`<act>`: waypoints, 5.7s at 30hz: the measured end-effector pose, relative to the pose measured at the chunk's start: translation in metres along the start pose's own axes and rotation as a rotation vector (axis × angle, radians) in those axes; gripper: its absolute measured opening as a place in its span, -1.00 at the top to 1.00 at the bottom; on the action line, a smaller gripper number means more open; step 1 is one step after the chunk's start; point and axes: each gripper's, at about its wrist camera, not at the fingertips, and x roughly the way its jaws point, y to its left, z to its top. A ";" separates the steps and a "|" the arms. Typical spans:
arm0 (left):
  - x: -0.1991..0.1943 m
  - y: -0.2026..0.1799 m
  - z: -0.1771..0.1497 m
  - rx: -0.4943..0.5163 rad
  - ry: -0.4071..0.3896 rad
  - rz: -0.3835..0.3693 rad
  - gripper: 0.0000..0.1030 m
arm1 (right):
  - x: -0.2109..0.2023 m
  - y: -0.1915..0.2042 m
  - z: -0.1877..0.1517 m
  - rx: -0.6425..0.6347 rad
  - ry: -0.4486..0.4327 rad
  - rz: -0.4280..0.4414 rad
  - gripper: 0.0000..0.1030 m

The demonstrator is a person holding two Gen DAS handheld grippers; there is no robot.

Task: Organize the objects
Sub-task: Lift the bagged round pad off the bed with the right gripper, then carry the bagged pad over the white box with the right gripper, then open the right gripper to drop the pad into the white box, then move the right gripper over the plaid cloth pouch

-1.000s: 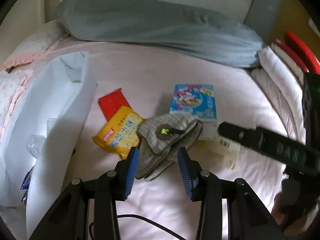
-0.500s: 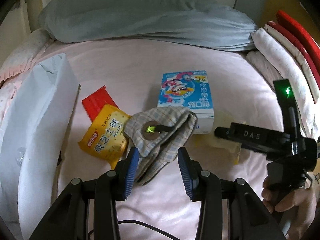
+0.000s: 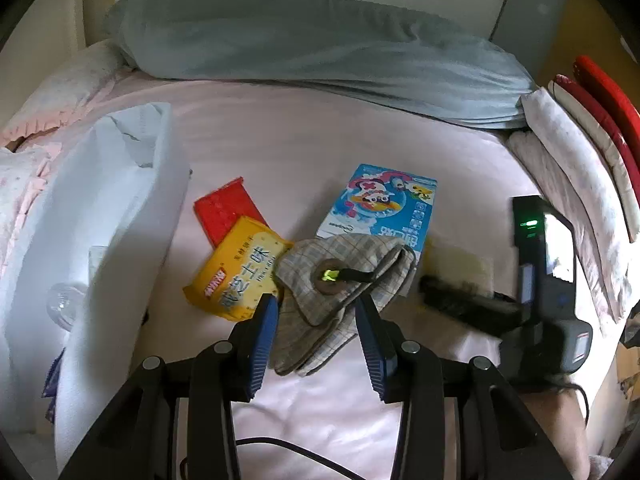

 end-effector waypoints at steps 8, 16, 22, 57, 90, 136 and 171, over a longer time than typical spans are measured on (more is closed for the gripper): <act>-0.013 0.006 0.004 -0.006 -0.036 -0.001 0.24 | -0.035 -0.043 -0.007 0.154 0.014 0.151 -0.26; -0.021 0.008 0.005 0.008 -0.065 0.002 0.24 | -0.121 -0.045 -0.005 0.254 -0.161 0.396 -0.26; -0.016 0.006 0.004 0.021 -0.049 -0.021 0.14 | -0.141 -0.008 -0.013 0.231 -0.191 0.476 -0.26; -0.045 0.009 -0.006 -0.046 -0.116 -0.148 0.00 | -0.110 0.014 -0.002 0.120 -0.099 0.628 -0.26; -0.120 0.132 -0.026 -0.309 -0.326 -0.049 0.03 | -0.085 0.206 -0.042 -0.049 0.228 1.235 -0.28; -0.080 0.092 -0.025 -0.257 -0.177 0.041 0.05 | -0.114 0.116 -0.038 -0.328 -0.118 0.558 -0.39; 0.069 0.046 -0.071 -0.102 -0.064 0.289 -0.87 | 0.010 0.047 -0.072 -0.713 -0.178 0.282 -0.87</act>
